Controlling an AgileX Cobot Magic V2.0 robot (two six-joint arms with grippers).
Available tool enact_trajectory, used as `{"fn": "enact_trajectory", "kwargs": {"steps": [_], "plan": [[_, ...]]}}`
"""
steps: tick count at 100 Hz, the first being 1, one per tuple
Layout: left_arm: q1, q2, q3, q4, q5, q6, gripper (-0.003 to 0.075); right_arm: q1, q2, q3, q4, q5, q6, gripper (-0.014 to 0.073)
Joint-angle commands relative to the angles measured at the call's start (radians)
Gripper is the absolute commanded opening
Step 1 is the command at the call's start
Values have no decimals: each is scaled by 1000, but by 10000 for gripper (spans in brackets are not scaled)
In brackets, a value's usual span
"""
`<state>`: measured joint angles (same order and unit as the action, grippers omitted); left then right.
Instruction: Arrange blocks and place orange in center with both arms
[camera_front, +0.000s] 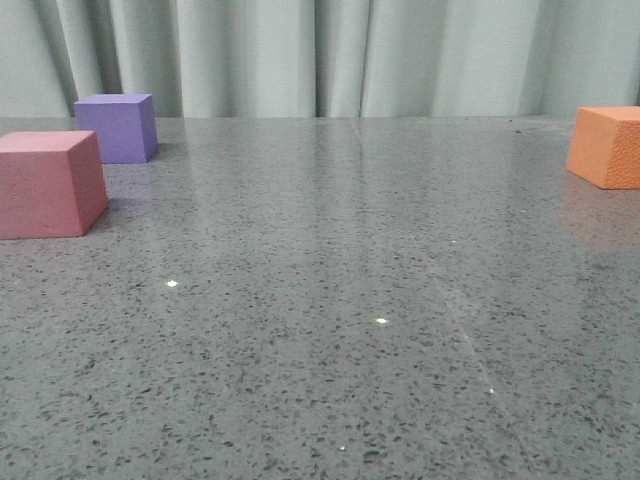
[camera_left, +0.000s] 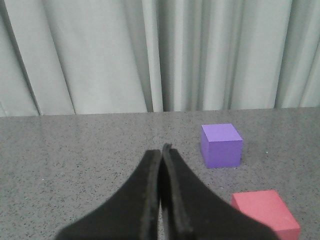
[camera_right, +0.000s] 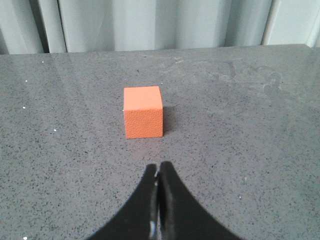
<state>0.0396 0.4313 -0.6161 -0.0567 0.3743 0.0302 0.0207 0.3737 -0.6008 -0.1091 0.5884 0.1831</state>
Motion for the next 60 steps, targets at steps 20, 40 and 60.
{"fn": "enact_trajectory", "kwargs": {"steps": [20,40,60], "plan": [[0,165,-106,-6,-65,-7,-18,0,183,-134,-7,18,-6,-120],[0,183,-106,-10,-65,-7,-17,0,224,-135,26,37,-6,-61],[0,183,-106,-10,-67,-7,173,0,224,-135,47,36,-6,264]]}}
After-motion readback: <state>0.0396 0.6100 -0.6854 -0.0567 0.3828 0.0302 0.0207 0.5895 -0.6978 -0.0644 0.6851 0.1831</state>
